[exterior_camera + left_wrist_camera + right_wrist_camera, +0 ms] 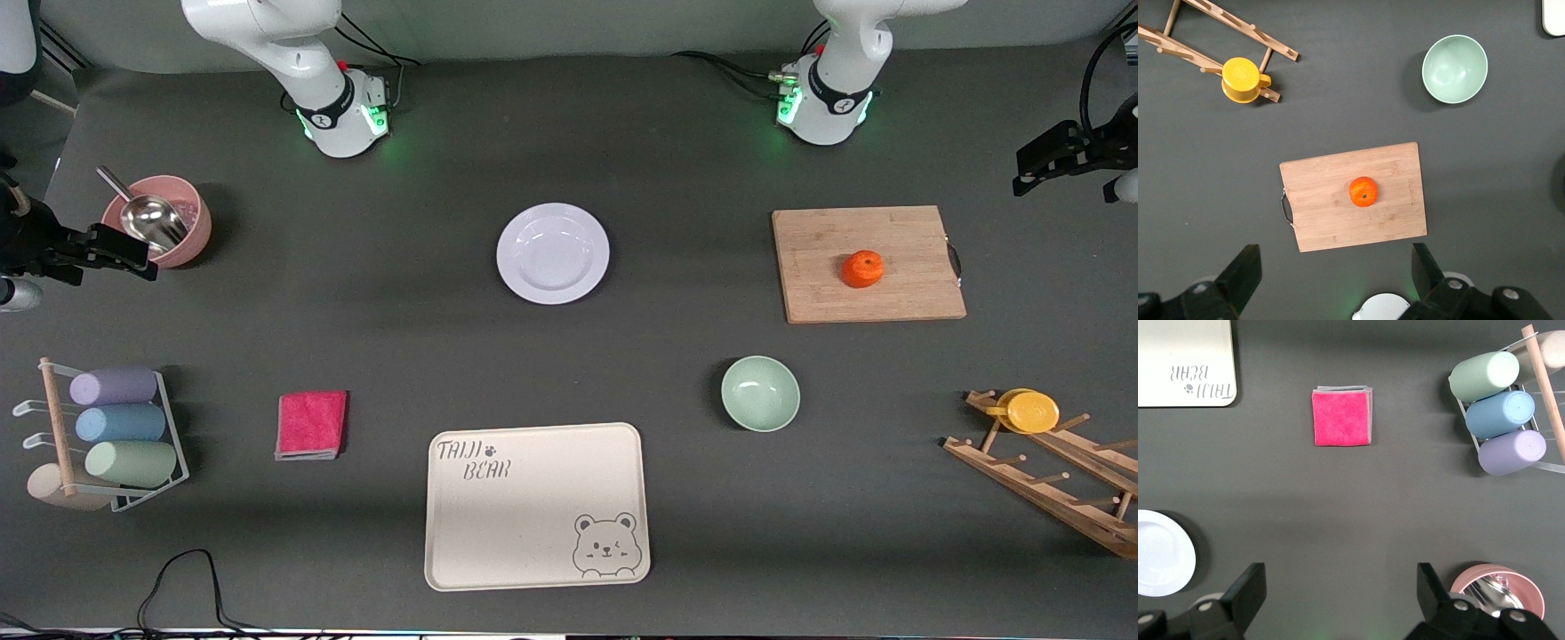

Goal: Place orange and plate with both arms

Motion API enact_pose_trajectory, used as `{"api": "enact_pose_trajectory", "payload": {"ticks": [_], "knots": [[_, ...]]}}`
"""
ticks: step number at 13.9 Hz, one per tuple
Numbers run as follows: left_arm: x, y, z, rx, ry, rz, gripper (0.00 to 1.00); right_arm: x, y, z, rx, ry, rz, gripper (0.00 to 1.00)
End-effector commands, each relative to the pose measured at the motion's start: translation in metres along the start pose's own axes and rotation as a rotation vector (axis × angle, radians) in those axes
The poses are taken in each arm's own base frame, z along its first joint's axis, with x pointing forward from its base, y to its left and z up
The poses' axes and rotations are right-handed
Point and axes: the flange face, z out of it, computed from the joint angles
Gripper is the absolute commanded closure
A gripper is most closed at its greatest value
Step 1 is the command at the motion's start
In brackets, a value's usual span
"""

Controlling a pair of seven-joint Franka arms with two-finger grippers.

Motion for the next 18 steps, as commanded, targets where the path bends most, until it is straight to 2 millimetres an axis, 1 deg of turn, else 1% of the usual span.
{"api": "enact_pose_trajectory", "payload": {"ticks": [1,2,3,4,6,7,9,10,13,14,15,16,17,18], "knots": [[0.001,0.000,0.006,-0.020,-0.025,-0.007,0.00,0.000,0.001,-0.003,-0.011,0.002,0.020,0.00],[0.001,-0.002,0.008,-0.025,-0.027,-0.008,0.00,0.000,0.001,-0.003,-0.011,0.002,0.020,0.00],[0.002,-0.008,0.015,-0.028,-0.039,-0.017,0.00,0.000,0.001,-0.003,-0.009,0.003,0.020,0.00],[0.002,-0.009,0.034,-0.033,-0.066,-0.017,0.00,0.000,0.001,-0.003,-0.011,0.001,0.020,0.00],[-0.004,-0.008,0.084,-0.033,-0.062,-0.018,0.00,0.000,0.001,-0.003,-0.009,0.003,0.020,0.00],[-0.009,-0.006,0.115,-0.032,-0.042,-0.021,0.00,0.000,0.001,-0.003,-0.009,0.003,0.020,0.00],[-0.022,0.000,0.184,-0.030,-0.014,-0.031,0.00,0.000,0.001,-0.003,-0.009,0.003,0.020,0.00],[-0.028,0.002,0.215,-0.030,-0.008,-0.037,0.00,0.000,0.001,-0.002,-0.009,0.001,0.022,0.00],[-0.040,0.012,0.296,-0.041,0.018,-0.041,0.00,-0.004,0.000,0.001,-0.003,-0.006,0.020,0.00],[-0.045,0.013,0.318,-0.040,0.018,-0.039,0.00,-0.006,-0.002,0.000,0.000,-0.008,0.020,0.00],[-0.052,0.016,0.344,-0.039,0.012,-0.039,0.00,-0.015,-0.003,-0.002,0.004,-0.005,0.020,0.00],[-0.060,0.018,0.368,-0.035,0.025,-0.039,0.00,-0.027,-0.008,-0.005,0.007,0.001,0.014,0.00],[-0.067,0.019,0.387,-0.034,0.029,-0.041,0.00,-0.038,-0.018,-0.005,0.011,0.005,-0.005,0.00],[-0.070,0.020,0.400,-0.035,0.023,-0.043,0.00,-0.049,-0.025,-0.002,0.015,0.016,-0.020,0.00]]}}
